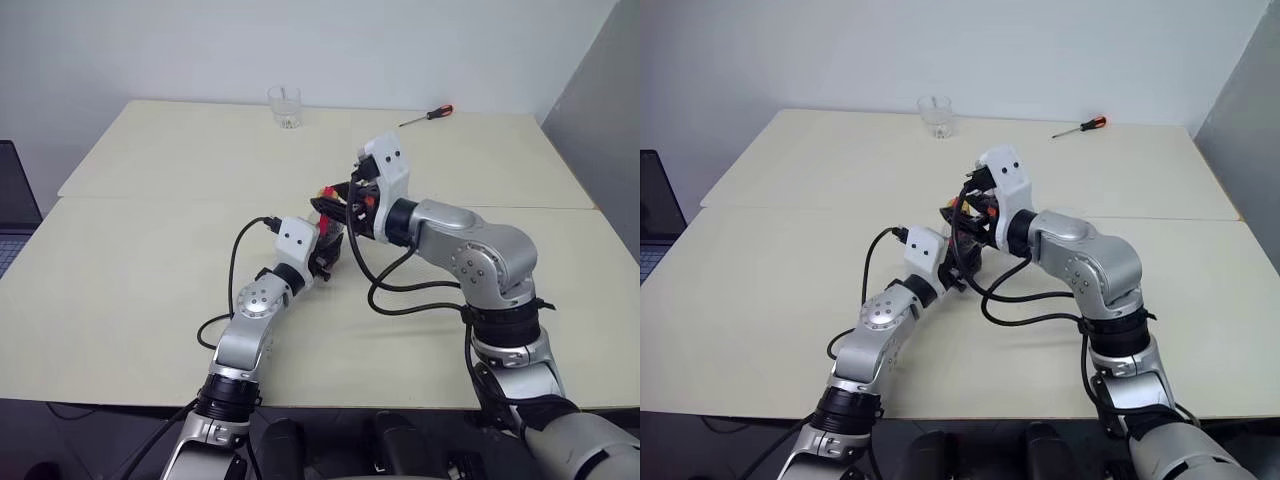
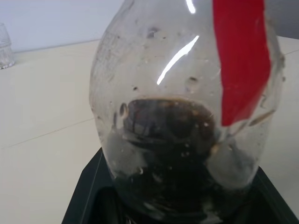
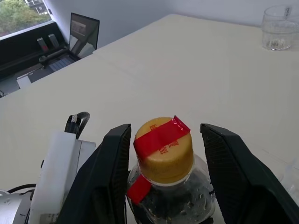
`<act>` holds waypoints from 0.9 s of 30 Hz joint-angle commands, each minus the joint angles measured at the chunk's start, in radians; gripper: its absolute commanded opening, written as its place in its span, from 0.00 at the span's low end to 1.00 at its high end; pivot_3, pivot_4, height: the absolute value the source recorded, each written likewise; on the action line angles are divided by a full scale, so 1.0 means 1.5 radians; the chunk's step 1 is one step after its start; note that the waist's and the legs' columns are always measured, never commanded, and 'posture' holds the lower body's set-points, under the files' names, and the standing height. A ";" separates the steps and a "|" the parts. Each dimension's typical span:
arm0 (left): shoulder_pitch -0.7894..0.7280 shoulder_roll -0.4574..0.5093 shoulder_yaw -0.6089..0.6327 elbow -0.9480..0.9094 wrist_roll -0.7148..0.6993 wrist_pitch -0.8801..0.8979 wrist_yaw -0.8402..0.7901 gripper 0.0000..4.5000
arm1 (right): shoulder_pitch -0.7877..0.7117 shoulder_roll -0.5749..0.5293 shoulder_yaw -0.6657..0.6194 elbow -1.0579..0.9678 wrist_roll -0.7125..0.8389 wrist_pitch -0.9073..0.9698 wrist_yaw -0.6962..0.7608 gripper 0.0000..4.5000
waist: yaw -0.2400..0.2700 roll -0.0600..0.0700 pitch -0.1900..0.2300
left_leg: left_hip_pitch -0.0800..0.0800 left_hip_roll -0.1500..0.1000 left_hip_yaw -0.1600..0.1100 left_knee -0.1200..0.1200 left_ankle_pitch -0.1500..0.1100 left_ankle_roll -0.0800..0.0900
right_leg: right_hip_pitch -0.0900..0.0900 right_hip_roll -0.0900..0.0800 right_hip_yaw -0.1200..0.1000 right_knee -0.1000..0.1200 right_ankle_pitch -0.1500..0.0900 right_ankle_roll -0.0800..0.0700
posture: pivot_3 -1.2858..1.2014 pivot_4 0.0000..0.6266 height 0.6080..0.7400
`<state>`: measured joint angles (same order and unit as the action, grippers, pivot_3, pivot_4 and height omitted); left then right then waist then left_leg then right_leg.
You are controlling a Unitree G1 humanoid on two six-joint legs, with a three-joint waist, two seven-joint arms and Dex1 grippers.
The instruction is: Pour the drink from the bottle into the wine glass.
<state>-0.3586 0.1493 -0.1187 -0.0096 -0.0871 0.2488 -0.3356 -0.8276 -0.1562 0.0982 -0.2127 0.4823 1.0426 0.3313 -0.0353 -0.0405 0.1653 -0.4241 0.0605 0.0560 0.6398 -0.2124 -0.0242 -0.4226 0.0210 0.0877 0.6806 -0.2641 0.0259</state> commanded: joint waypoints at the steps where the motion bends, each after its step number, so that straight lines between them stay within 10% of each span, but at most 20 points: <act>1: -0.008 -0.006 -0.001 -0.036 0.003 -0.020 0.004 0.40 | -0.016 -0.004 -0.010 -0.014 0.000 -0.013 0.006 0.52 | 0.000 0.000 0.000 | 0.000 0.000 0.000 0.000 0.000 0.000 | 0.000 0.000 0.000 0.000 0.000 0.000 | 0.52 0.24 1.00; 5: -0.012 -0.007 -0.001 -0.034 0.003 -0.020 0.005 0.40 | -0.013 -0.007 -0.003 -0.012 -0.003 -0.014 0.009 0.28 | 0.000 0.000 0.000 | 0.000 0.000 0.000 0.000 0.000 0.000 | 0.000 0.000 0.000 0.000 0.000 0.000 | 0.52 0.24 1.00; 15: -0.014 -0.014 0.005 -0.033 0.004 -0.021 0.005 0.26 | -0.002 -0.013 0.020 0.010 -0.026 -0.043 0.030 0.27 | 0.000 0.000 0.000 | 0.000 0.000 0.000 0.000 0.000 0.000 | 0.000 0.000 0.000 0.000 0.000 0.000 | 0.52 0.24 1.00; 27: -0.016 -0.015 0.006 -0.044 -0.002 -0.013 -0.005 0.23 | -0.157 -0.135 0.129 0.405 -0.117 -0.463 0.540 0.27 | -0.001 0.000 0.001 | 0.000 -0.003 0.000 0.000 0.000 0.000 | 0.000 0.001 -0.001 -0.001 0.000 0.001 | 0.52 0.24 1.00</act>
<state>-0.3589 0.1314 -0.1196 -0.0090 -0.0776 0.2512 -0.3417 -1.0256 -0.3587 0.2620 0.3220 0.3368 0.4376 1.0319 -0.0370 -0.0399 0.1663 -0.4245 0.0567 0.0563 0.6402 -0.2126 -0.0240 -0.4231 0.0229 0.0868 0.6799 -0.2638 0.0259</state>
